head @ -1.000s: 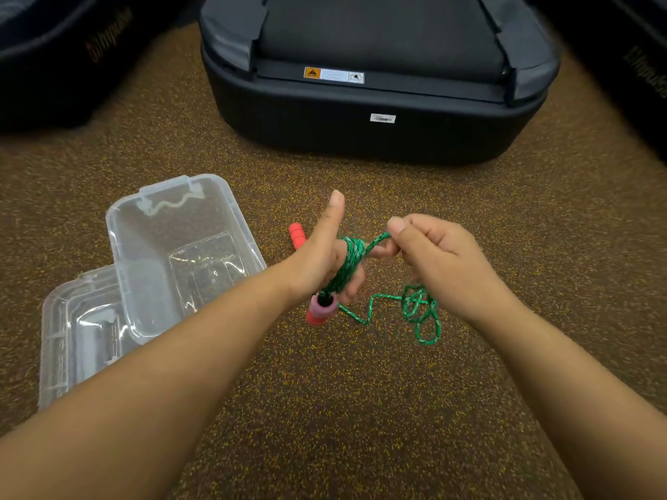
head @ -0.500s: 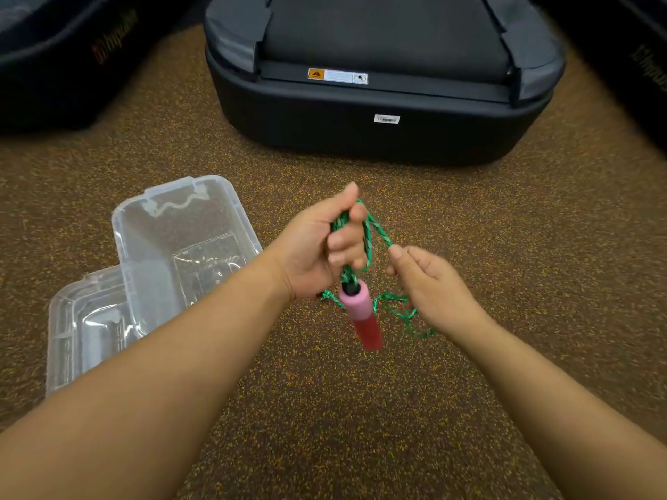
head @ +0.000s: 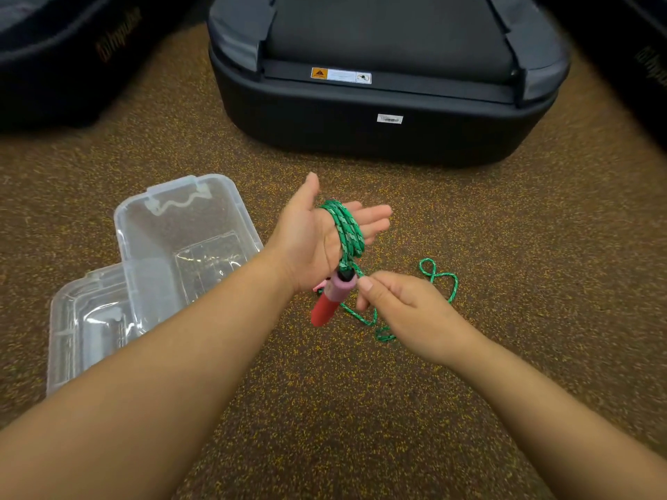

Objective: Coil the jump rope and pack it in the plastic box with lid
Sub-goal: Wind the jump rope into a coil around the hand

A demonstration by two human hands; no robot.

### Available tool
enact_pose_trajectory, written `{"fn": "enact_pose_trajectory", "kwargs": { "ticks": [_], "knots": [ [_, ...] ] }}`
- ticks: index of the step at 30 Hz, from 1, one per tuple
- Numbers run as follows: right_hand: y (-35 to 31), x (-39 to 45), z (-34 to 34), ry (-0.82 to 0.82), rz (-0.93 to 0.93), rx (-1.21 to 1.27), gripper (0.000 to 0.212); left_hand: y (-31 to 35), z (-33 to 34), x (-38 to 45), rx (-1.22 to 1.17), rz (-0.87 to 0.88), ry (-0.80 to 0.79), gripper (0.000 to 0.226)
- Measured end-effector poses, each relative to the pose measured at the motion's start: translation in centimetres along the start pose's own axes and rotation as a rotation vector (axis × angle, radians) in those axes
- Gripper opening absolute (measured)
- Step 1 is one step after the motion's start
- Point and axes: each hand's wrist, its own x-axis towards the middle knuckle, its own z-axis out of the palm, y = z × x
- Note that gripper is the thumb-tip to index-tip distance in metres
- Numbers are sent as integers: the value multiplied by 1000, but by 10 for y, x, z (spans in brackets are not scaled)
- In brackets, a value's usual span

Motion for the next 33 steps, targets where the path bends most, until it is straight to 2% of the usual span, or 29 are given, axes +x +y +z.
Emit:
{"fn": "enact_pose_trajectory", "kwargs": {
  "ticks": [4,6,13,17,23,28,33],
  "knots": [
    [-12,-1,-6,-55,21,152,33,-7,5,-2,339,-67,-8,99],
    [-13,-1,-12,-54,57,254,36,-10,8,-2,510,-91,-24,101],
    [-16,-3,-32,-17,84,324,48,-10,10,-16,1059,-71,-101,102],
    [-12,0,-34,31,111,324,45,-12,5,-14,1027,-128,-130,92],
    [-3,2,-34,91,138,354,42,-12,-7,-7,1040,-30,-83,44],
    [10,2,-40,95,171,554,30,-12,-13,-5,942,-1,-45,42],
    [14,-7,-45,155,129,441,20,-11,-17,-2,954,12,-2,46]
  ]
}}
